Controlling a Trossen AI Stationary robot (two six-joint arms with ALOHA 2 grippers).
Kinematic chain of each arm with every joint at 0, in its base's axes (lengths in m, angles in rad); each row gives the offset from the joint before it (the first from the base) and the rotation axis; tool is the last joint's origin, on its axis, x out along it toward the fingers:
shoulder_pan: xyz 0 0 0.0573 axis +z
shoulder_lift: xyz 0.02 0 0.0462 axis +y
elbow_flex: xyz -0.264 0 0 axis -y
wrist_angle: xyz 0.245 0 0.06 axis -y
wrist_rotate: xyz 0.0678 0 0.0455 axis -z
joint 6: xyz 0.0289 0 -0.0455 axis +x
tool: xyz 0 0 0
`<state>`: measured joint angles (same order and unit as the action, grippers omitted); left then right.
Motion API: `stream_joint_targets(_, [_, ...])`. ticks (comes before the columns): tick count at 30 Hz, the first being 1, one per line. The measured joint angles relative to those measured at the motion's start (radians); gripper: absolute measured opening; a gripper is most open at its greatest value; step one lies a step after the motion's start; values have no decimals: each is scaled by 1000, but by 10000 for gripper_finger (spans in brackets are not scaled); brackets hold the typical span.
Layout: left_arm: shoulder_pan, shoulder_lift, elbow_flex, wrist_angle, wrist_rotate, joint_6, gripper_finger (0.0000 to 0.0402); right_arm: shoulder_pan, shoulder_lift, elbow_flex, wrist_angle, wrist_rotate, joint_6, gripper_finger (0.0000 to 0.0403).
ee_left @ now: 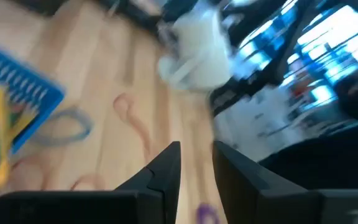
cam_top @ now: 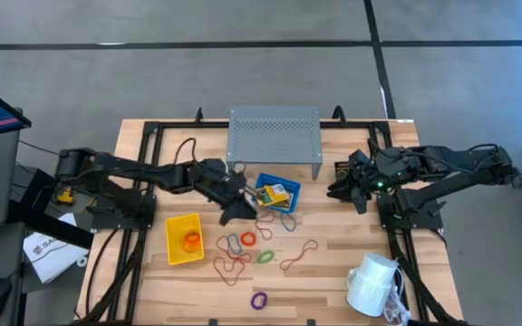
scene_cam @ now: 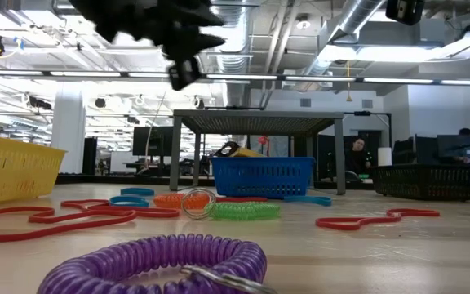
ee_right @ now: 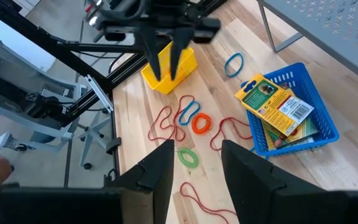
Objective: Pick & Place Office Desk Supplies
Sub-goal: Put the blue rubber band into the black bin
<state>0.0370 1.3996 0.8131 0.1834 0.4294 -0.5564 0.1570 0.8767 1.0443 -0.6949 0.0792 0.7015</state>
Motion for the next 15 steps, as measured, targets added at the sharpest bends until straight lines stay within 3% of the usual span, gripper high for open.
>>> stream_joint_targets(5, [-46,-144,0,-415,-226,146,88,0,0,0,0,0,-2,131])
stream_joint_targets(9, [-77,-196,-1,-597,-431,232,88,0,0,0,9,0,-1,131])
stream_joint_targets(15, [-94,-166,-1,-671,-484,302,88,0,0,0,55,0,5,131])
